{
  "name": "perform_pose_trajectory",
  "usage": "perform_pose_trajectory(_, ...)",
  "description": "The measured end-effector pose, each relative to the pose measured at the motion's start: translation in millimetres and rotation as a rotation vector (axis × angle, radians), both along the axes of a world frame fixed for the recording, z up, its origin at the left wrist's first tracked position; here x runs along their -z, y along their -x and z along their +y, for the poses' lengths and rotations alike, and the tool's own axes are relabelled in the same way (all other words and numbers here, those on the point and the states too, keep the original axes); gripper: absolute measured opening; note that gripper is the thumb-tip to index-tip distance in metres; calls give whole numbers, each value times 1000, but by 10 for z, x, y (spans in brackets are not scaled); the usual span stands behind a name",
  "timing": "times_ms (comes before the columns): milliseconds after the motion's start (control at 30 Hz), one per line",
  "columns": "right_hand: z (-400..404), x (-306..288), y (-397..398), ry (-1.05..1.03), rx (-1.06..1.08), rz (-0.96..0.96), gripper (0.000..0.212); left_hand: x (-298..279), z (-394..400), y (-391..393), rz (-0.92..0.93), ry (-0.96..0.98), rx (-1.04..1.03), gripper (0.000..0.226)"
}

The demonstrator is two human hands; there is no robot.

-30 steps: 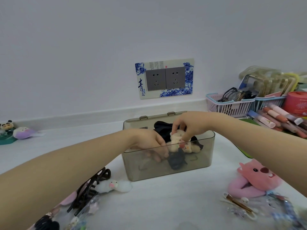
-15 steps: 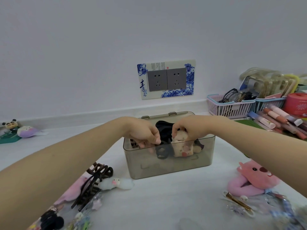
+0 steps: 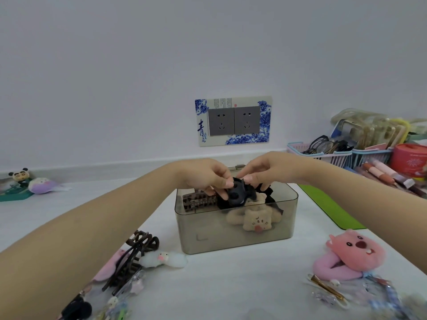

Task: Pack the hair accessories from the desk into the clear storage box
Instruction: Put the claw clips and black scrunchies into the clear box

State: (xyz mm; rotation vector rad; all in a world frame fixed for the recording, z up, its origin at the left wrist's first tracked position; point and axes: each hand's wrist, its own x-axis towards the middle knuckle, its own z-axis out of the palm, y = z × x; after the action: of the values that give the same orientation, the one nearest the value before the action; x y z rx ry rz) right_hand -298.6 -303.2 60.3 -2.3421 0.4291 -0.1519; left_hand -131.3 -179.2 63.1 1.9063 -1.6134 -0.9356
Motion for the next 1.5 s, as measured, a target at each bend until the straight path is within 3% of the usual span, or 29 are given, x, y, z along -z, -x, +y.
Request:
perform_pose_trajectory(167,-22,-136,153,-187,39,12,34,86,-125,111,73,125,-5,16)
perform_pose_trajectory(233,-38,-167,225,-179,65,23,39,121,-176,161,110,149,-5,15)
perform_pose_trajectory(367,-45,-199,287,-100,158,66,24,198,-298,262,138,190,-13,11)
perform_pose_trajectory(433,-47,-234,307,-36,204,124,23,218,-337,288,74,180,11,7)
perform_pose_trajectory(567,18,-298,274,226,200,347,23,319,-367,302,-157,82,133,27)
perform_pose_trajectory(800,178,-267,-48,618,97,693,35,498,-484,258,-217,155,131,19)
perform_pose_trajectory(933,219,-164,-121,693,45,814,39,535,-499,222,-190,161,119,16)
perform_pose_trajectory(1300,165,-13,-113,837,37,843,50,569,-491,193,-130,122,108,22)
perform_pose_trajectory(1500,9,-37,-6,681,18,644,27,501,-426,237,-147,138,125,29)
